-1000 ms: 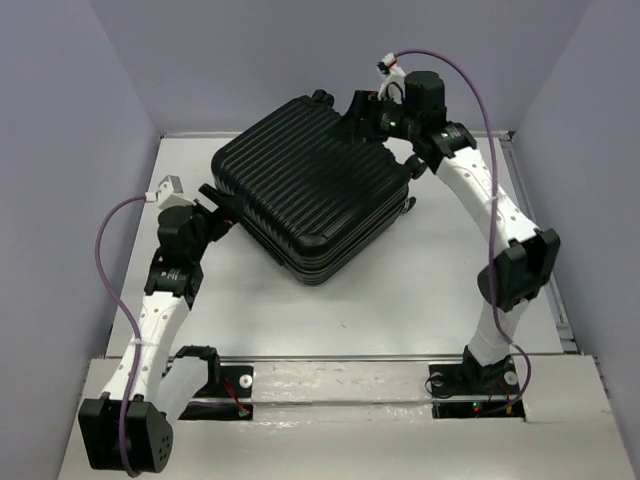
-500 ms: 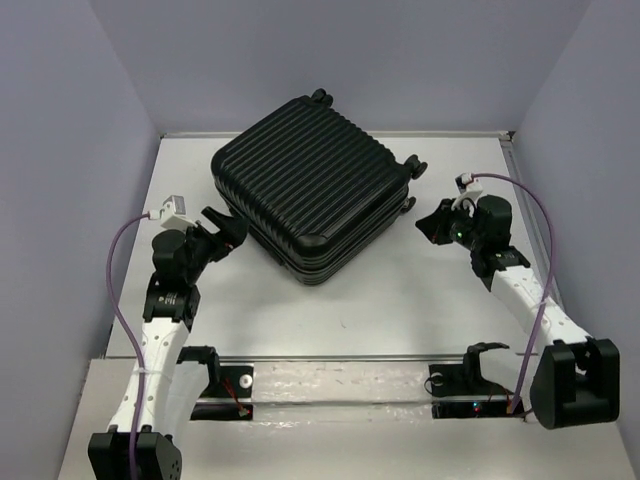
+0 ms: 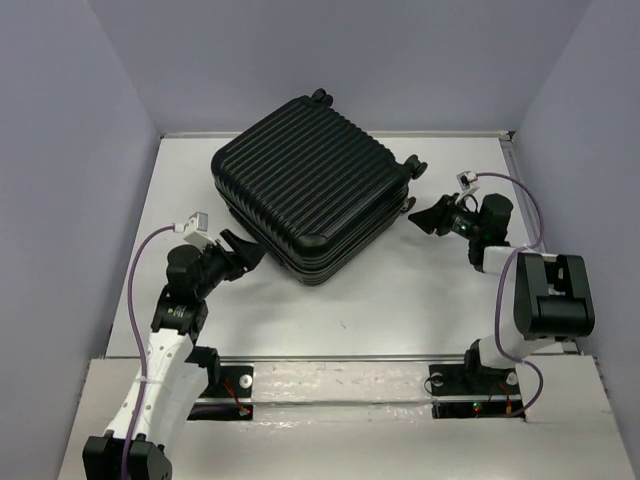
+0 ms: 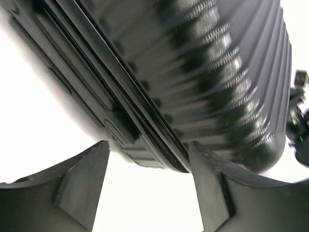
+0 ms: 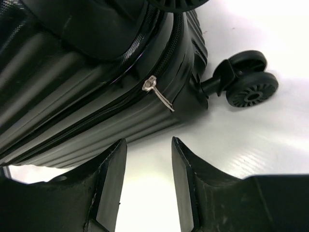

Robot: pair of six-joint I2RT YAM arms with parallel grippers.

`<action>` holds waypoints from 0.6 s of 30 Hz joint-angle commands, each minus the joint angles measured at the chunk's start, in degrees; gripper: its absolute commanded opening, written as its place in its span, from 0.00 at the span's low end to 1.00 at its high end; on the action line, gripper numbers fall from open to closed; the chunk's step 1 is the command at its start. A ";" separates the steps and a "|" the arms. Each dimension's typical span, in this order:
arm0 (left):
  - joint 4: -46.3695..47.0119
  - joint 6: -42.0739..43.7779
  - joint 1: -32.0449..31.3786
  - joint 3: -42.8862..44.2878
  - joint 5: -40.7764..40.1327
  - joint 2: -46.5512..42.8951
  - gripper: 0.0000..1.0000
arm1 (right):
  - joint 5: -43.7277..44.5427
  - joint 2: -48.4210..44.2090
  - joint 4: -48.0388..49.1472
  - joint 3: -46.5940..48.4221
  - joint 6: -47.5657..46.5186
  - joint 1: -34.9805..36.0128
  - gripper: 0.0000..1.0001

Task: Pack the luggage

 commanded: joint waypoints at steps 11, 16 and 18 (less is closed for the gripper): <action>0.89 -0.24 -8.30 -0.36 -0.70 -2.17 0.65 | -8.04 13.17 12.08 11.64 -0.38 -0.39 0.47; 0.01 -0.33 -8.74 -0.18 -0.88 -2.88 0.64 | -10.68 15.54 11.56 15.06 -0.38 -0.39 0.46; -0.25 -0.15 -8.74 0.17 -0.97 -2.61 0.63 | -12.52 17.21 11.29 15.94 0.05 -0.39 0.46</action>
